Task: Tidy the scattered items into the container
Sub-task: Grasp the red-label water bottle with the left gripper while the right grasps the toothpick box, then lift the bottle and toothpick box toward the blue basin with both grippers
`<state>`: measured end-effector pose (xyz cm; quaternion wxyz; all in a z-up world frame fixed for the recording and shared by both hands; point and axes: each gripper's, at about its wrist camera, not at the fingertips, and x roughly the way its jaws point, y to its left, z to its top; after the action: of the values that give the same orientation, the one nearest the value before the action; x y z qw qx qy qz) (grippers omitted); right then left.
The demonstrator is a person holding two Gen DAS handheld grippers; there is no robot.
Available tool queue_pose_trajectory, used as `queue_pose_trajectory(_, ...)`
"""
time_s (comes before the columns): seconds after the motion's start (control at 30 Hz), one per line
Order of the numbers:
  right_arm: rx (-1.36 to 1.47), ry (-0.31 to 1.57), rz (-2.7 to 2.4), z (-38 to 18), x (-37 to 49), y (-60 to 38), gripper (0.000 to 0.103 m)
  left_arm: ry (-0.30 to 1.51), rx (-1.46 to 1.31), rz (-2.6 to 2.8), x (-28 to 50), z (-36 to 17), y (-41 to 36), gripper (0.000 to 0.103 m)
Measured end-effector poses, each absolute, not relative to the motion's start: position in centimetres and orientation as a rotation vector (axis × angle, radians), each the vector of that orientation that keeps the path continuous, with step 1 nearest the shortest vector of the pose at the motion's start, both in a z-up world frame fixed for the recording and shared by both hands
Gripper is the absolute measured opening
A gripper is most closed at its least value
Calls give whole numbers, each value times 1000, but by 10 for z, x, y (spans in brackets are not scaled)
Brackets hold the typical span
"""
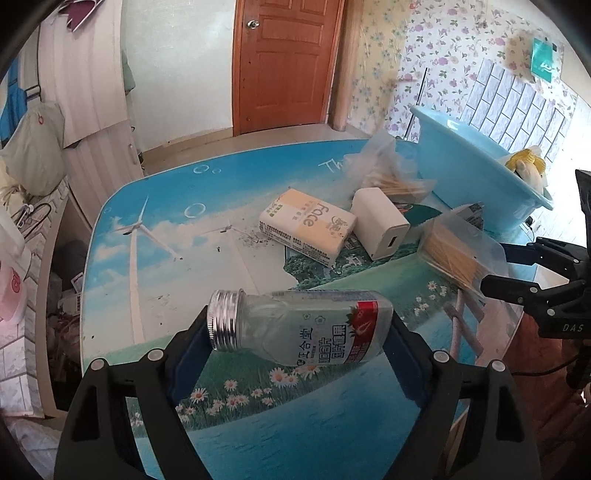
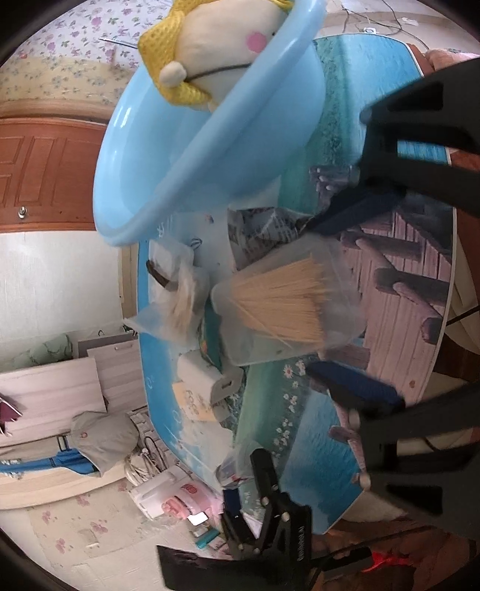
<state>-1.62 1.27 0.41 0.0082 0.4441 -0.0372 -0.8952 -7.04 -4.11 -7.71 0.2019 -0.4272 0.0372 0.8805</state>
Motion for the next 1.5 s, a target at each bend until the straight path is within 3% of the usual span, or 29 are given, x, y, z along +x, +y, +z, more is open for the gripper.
queue_pose_trajectory(1.2,1495,-105,-2803,-2,29,7,63,175,-1253,2432,-54,-91,-15,86)
queue_pose_trajectory(1.5,1491,-96,-2813,-8,18,7,69,227,-1203,2458,-55,-94,-11,89)
